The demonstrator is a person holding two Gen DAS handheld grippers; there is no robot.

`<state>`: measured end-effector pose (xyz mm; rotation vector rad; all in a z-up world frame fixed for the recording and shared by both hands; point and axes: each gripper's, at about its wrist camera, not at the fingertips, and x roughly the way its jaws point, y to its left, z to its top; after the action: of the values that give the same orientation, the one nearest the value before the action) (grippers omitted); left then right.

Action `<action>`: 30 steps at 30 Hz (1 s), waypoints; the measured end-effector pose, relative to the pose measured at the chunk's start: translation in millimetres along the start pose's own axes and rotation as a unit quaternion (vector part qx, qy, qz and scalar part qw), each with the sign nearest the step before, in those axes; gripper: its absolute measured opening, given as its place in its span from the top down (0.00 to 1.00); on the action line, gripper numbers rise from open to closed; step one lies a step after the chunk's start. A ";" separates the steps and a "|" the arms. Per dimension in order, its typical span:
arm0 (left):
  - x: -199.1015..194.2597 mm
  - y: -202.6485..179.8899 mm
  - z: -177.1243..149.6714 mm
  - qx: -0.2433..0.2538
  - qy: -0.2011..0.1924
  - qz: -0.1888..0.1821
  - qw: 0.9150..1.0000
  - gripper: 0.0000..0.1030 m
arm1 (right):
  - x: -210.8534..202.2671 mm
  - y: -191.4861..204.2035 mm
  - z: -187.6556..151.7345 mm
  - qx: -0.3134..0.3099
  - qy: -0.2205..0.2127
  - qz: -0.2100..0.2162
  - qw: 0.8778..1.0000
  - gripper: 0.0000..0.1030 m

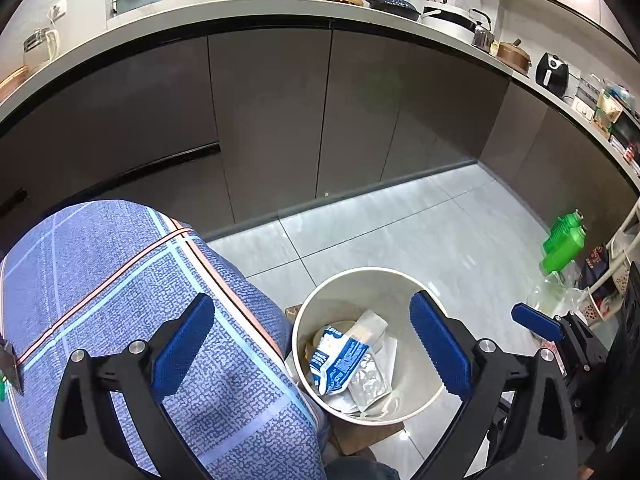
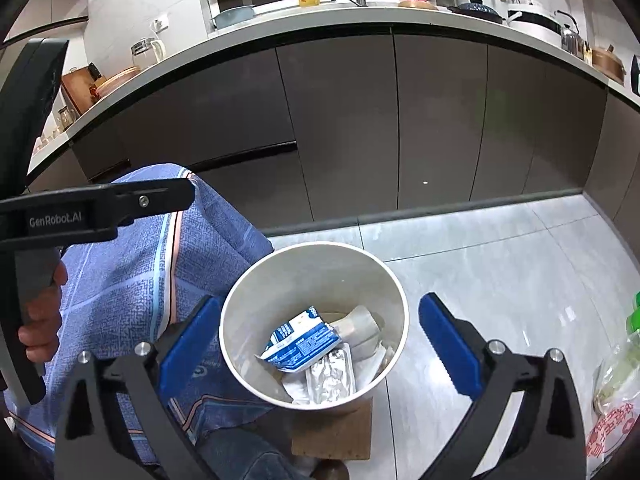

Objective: Collect trash
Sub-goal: 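Open both grippers over the white bin, dropping carton and blister pack, then move both open grippers back over the table toward the wrapper and cap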

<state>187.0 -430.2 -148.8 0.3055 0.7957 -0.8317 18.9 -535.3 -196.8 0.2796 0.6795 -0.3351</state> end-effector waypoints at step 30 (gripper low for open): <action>-90.8 37.5 -1.3 -0.032 -0.030 0.020 0.999 0.08 | -62.1 52.7 37.4 -0.015 -0.044 0.052 0.998 0.03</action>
<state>177.3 -355.9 -85.2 0.2367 0.7567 -0.7733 15.2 -487.7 -120.9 0.2699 0.5811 -0.2365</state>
